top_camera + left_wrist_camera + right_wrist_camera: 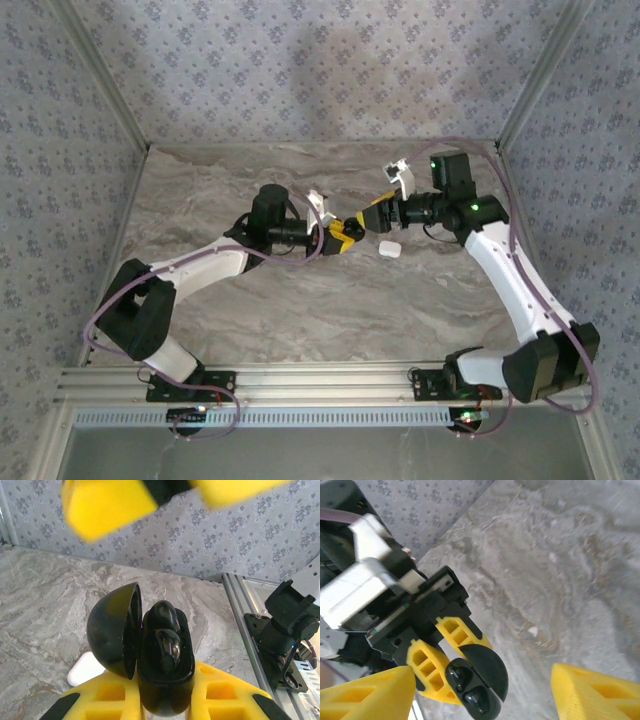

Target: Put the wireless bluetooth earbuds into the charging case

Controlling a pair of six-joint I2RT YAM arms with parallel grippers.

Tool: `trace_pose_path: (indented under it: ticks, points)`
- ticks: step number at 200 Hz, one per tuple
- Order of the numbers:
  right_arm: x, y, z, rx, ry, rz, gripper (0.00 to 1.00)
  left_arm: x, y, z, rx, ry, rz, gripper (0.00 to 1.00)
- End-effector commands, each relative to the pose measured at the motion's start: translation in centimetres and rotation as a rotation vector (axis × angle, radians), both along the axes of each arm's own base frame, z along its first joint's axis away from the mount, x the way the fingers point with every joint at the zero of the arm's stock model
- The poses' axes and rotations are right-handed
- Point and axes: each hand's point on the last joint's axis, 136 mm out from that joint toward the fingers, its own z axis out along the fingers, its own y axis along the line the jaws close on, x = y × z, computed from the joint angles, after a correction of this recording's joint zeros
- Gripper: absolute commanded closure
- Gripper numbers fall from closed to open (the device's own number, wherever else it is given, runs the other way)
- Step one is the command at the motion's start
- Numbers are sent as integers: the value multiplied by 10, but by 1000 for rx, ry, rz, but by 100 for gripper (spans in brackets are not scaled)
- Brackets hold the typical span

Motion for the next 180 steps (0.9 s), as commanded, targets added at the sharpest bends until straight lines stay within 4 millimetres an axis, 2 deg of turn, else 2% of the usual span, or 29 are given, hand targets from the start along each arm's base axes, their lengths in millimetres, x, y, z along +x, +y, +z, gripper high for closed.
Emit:
trace_pose_path:
  ticks: [1, 38, 76, 139, 157, 160, 180]
  points:
    - [-7, 10, 5, 83, 108, 55, 25, -13, 1, 16, -32, -57, -48, 93]
    - [-6, 19, 1, 133, 149, 123, 26, -13, 2, 16, -28, -56, -46, 93]
    - [-23, 23, 7, 191, 191, 207, 34, -10, 1, 15, -28, -44, -29, 93]
    - [-38, 6, 18, 242, 168, 182, 48, -1, 1, 14, -27, -7, 10, 93]
    - [-34, 1, 25, 251, 125, 159, 48, 6, 1, 11, -17, 27, 46, 93]
    - [-35, 0, 15, 248, 151, 150, 48, 7, 1, 10, -15, 32, 51, 93]
    - [-21, -13, 3, 205, 156, 32, 47, 16, 1, 2, 17, 109, 102, 93]
